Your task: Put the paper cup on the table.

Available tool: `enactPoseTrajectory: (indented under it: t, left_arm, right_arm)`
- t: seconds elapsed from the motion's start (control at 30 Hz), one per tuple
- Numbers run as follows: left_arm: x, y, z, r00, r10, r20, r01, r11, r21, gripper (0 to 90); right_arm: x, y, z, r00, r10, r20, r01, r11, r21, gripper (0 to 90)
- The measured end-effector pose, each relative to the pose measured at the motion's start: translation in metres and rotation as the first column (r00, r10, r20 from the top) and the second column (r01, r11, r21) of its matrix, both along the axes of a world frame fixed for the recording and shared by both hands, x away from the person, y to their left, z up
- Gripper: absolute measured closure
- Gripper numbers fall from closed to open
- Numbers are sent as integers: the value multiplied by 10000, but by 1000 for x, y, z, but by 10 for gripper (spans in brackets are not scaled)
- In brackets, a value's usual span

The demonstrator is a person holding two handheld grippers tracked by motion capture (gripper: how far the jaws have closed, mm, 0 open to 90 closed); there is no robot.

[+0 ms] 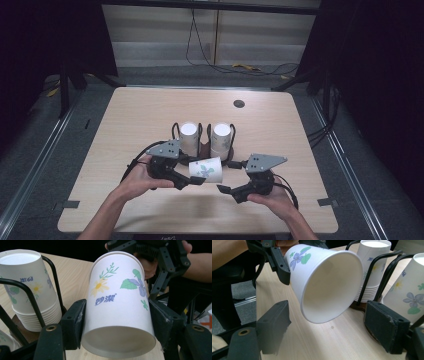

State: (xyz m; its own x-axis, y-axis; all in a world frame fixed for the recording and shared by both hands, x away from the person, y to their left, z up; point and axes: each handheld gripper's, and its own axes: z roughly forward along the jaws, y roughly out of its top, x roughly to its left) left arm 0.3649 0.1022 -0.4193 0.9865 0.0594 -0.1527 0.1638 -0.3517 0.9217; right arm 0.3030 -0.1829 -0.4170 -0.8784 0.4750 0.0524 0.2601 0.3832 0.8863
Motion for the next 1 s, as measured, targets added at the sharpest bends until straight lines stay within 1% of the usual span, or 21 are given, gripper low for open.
enactPoseTrajectory:
  t: [0.03, 0.1, 0.13, 0.17, 0.2, 0.27, 0.3, 0.33, 0.37, 0.4, 0.43, 0.47, 0.5, 0.53, 0.57, 0.6, 0.67, 0.73, 0.77, 0.93, 1.0]
  left_arm:
    - [0, 0, 0, 10000, -23, 19, 23, 10000, -43, 343]
    - [-1, 1, 0, 9999, -159, 26, 160, 9995, -283, 343]
    - [-1, 1, 0, 9999, -159, 26, 160, 9995, -283, 343]
    - [-1, 1, 0, 9998, -205, -11, 204, 9992, -350, 343]
    - [-1, 2, -1, 9996, -294, -36, 292, 9987, -414, 342]
    - [-1, 2, -2, 9995, -302, -62, 299, 9986, -446, 342]
    - [-1, 1, -2, 9994, -348, -15, 347, 9983, -471, 342]
    - [-2, 1, -2, 9993, -372, -44, 370, 9982, -469, 342]
    - [-3, 1, -2, 9986, -524, -42, 521, 9970, -577, 342]
    - [-3, 1, -2, 9986, -524, -42, 521, 9970, -577, 342]
    - [-3, 0, -1, 9985, -550, -19, 548, 9970, -541, 342]
    - [-3, 0, -1, 9978, -657, -14, 655, 9958, -643, 342]
    - [-3, 0, -1, 9978, -657, -14, 655, 9958, -643, 342]
    - [-4, 0, 0, 9971, -754, 106, 759, 9951, -639, 342]
    - [-4, 0, 0, 9971, -754, 106, 759, 9951, -639, 342]
    - [-5, 0, 0, 9959, -889, 166, 898, 9938, -660, 342]
    - [-6, -1, 0, 9954, -937, 178, 947, 9934, -649, 341]
    - [-7, -1, 1, 9947, -1020, 153, 1028, 9923, -694, 342]
    - [-7, -1, 1, 9947, -1020, 153, 1028, 9923, -694, 341]
    - [-10, -2, 4, 9930, -1152, 275, 1170, 9900, -794, 341]
    - [-10, -2, 5, 9924, -1203, 267, 1221, 9892, -810, 341]
  right_arm:
    - [-1, 0, 0, 10000, -14, 46, 13, 10000, 60, 195]
    - [-1, -1, 1, 10000, 45, 89, -49, 9992, 405, 189]
    - [-1, -1, 1, 10000, 45, 89, -49, 9992, 405, 189]
    - [-1, -2, 2, 9999, 62, 152, -70, 9985, 546, 187]
    - [-1, -2, 4, 9996, 190, 188, -207, 9957, 904, 184]
    - [-1, -4, 7, 9993, 313, 204, -336, 9921, 1205, 178]
    - [-1, -4, 8, 9992, 335, 197, -358, 9907, 1312, 178]
    - [-1, -4, 8, 9992, 335, 197, -358, 9907, 1312, 178]
    - [-1, -5, 9, 9994, 295, 198, -319, 9898, 1389, 184]
    - [-1, -5, 9, 9994, 295, 198, -319, 9898, 1389, 184]
    - [-1, -5, 9, 9993, 273, 239, -302, 9910, 1300, 193]
    - [-1, -4, 8, 9990, 384, 231, -411, 9903, 1326, 192]
    - [-1, -4, 8, 9990, 384, 231, -411, 9903, 1326, 192]
    - [-1, -2, 8, 9985, 500, 238, -528, 9895, 1348, 190]
    - [-1, -2, 8, 9985, 500, 238, -528, 9895, 1348, 190]
    - [-1, 0, 8, 9978, 630, 207, -653, 9883, 1379, 187]
    - [-1, 0, 9, 9976, 655, 219, -680, 9874, 1430, 183]
    - [0, 2, 10, 9961, 846, 241, -873, 9845, 1520, 180]
    - [0, 2, 10, 9961, 846, 241, -873, 9845, 1520, 180]
    - [1, 4, 7, 9948, 1015, 7, -1003, 9828, 1552, 179]
    - [1, 4, 7, 9943, 1068, 10, -1056, 9817, 1586, 178]
